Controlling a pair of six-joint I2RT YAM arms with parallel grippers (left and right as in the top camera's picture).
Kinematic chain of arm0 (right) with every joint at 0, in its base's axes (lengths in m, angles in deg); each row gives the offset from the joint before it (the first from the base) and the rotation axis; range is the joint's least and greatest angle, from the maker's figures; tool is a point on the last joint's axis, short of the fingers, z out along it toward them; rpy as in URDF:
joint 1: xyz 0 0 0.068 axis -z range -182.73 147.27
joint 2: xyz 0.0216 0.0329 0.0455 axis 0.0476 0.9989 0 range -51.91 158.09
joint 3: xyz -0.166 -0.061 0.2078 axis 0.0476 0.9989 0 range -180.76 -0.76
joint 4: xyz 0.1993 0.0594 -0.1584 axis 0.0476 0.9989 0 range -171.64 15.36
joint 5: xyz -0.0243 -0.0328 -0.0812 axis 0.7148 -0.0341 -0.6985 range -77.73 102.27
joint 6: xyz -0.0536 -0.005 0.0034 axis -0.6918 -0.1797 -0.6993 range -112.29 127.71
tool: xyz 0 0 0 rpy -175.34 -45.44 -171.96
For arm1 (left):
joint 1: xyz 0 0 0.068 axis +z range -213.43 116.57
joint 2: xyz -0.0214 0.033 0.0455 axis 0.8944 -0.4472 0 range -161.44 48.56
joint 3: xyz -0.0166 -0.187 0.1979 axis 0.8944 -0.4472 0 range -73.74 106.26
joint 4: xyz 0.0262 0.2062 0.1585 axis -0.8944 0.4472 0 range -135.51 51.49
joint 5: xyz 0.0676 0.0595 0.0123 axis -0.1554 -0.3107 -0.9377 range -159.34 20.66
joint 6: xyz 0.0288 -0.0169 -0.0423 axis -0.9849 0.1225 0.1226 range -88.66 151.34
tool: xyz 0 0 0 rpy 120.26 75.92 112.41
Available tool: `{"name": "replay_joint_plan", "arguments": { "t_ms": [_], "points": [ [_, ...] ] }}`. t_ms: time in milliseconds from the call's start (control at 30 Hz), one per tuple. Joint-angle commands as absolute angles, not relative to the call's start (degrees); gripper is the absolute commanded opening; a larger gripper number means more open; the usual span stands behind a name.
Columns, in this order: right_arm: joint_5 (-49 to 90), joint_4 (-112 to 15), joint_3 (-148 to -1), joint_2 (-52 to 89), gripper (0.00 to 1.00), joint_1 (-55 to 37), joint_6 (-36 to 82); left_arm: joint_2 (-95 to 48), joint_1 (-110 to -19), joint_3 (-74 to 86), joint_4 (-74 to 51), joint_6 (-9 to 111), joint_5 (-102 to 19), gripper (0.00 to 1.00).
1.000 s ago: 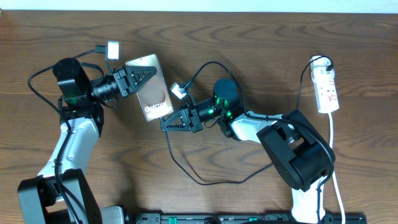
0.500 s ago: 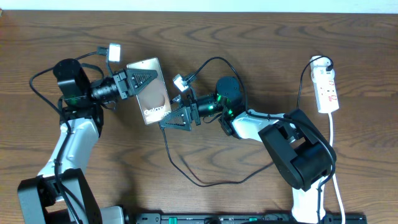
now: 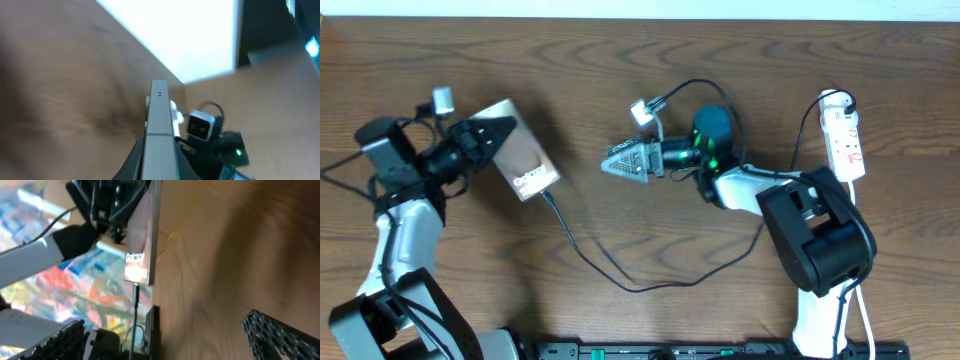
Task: Plug charger to phone and switch on socket
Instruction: 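Open the right gripper and withdraw it from the phone, then lower the phone onto the table with the left gripper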
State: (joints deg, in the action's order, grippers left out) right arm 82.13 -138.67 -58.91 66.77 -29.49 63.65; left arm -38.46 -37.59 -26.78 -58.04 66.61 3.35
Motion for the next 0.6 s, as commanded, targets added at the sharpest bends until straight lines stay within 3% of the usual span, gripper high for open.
{"name": "replay_joint_plan", "arguments": {
  "t_ms": [0,200,433,567],
  "points": [
    [80.23,-133.38,-59.63,66.42,0.99,-27.88,63.35,-38.31,-35.18,-26.65,-51.53,61.38,-3.82,0.07],
    [68.84,-115.05,-59.81,66.37,0.99,-27.50,58.93,-39.40,-35.16,-26.65,-37.93,54.50,-12.87,0.08],
    [58.29,-83.07,-67.41,62.26,0.99,-26.65,42.96,-43.20,-35.18,-26.65,-36.71,51.81,-12.85,0.08],
    [44.89,-62.70,-74.17,57.24,0.99,-27.13,34.98,-44.80,-35.29,-26.65,-36.58,49.73,-12.87,0.07]
  ]
}}
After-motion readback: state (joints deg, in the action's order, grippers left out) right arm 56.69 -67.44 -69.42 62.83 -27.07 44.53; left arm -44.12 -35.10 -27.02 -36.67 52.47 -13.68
